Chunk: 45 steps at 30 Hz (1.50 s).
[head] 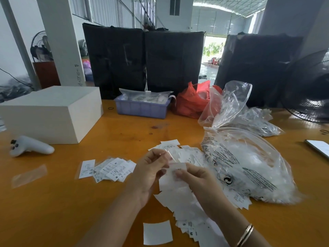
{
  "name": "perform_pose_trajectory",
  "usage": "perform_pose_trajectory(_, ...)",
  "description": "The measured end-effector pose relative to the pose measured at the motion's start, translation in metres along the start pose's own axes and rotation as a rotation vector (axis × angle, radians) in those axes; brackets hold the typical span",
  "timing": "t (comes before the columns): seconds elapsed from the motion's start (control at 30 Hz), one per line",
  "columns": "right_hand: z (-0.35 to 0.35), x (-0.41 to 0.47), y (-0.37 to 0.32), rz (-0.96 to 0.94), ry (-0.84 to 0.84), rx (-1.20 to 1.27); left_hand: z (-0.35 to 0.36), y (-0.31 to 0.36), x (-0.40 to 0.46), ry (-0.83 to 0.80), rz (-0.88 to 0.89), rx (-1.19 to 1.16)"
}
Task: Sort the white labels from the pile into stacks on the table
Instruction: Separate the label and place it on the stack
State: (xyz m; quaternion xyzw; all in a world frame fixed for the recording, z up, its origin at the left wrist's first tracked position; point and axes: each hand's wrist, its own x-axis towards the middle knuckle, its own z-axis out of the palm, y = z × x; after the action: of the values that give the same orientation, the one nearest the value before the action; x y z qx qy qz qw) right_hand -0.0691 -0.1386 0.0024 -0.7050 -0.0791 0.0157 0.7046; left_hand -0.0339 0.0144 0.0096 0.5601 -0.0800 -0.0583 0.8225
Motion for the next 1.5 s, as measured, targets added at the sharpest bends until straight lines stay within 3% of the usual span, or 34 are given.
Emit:
perform_pose_trajectory(0.2, -0.008, 0.002, 0.0, 0.007, 0.092, 0.146, -0.007, 0.001, 0.003, 0.008, -0.023, 0.158)
perform_pose_trajectory(0.33, -0.01, 0.002, 0.001, 0.003, 0.09, 0.26, -0.01, 0.002, 0.004, 0.049, -0.023, 0.091)
perform_pose_trajectory(0.67, -0.007, 0.001, 0.002, 0.013, 0.045, 0.087, -0.009, 0.002, 0.002, -0.079, -0.163, 0.284)
perform_pose_trajectory(0.83, -0.009, 0.002, 0.002, 0.019, 0.081, 0.153, -0.008, 0.003, 0.003, 0.017, -0.106, 0.272)
perform_pose_trajectory(1.03, -0.016, 0.003, -0.001, -0.027, 0.205, 0.396, -0.011, 0.002, 0.003, -0.084, -0.066, 0.218)
perform_pose_trajectory(1.3, -0.016, 0.003, -0.003, -0.066, 0.245, 0.392, -0.011, 0.003, 0.002, -0.072, -0.028, 0.278)
perform_pose_trajectory(1.5, -0.016, 0.003, -0.001, -0.023, 0.175, 0.421, -0.012, 0.004, 0.002, -0.057, -0.03, 0.257)
